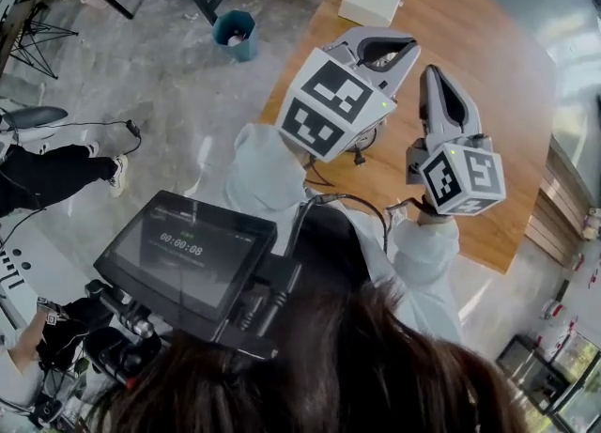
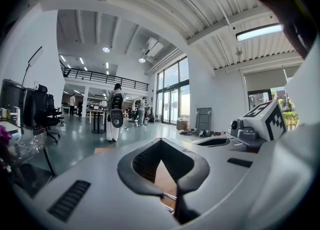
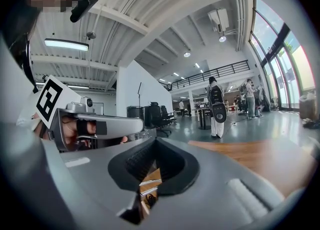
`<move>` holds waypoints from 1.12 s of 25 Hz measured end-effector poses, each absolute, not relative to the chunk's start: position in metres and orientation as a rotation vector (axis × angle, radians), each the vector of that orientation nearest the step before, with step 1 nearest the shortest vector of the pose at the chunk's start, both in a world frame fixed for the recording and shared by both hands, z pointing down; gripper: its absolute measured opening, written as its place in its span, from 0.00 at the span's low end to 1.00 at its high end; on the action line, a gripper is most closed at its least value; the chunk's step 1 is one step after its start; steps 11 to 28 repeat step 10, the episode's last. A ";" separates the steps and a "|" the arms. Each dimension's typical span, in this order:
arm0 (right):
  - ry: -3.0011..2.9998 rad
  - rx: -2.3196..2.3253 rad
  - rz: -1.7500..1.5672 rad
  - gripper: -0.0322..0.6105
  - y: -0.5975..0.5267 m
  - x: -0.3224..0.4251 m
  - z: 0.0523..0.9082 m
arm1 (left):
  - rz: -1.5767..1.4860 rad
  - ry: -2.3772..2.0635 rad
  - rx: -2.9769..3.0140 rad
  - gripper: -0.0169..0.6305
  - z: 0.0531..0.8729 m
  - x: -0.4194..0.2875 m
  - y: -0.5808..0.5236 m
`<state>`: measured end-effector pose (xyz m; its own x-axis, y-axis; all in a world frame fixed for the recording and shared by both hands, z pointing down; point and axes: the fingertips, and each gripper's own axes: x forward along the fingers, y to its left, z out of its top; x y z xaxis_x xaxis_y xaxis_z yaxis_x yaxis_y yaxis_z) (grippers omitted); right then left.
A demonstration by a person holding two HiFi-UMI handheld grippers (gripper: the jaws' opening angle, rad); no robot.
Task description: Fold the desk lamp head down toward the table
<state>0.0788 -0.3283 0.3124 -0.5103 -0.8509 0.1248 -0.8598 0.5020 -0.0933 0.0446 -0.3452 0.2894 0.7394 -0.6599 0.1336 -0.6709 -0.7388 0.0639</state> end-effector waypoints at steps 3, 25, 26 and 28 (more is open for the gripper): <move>-2.677 1.499 0.222 0.05 -0.329 0.072 0.315 | 0.165 -1.116 2.812 0.03 0.292 0.037 -0.346; -2.678 1.496 0.203 0.05 -0.328 0.071 0.312 | 0.144 -1.116 2.809 0.03 0.293 0.039 -0.346; -2.678 1.496 0.203 0.05 -0.328 0.071 0.312 | 0.144 -1.116 2.809 0.03 0.293 0.039 -0.346; -2.678 1.496 0.203 0.05 -0.328 0.071 0.312 | 0.144 -1.116 2.809 0.03 0.293 0.039 -0.346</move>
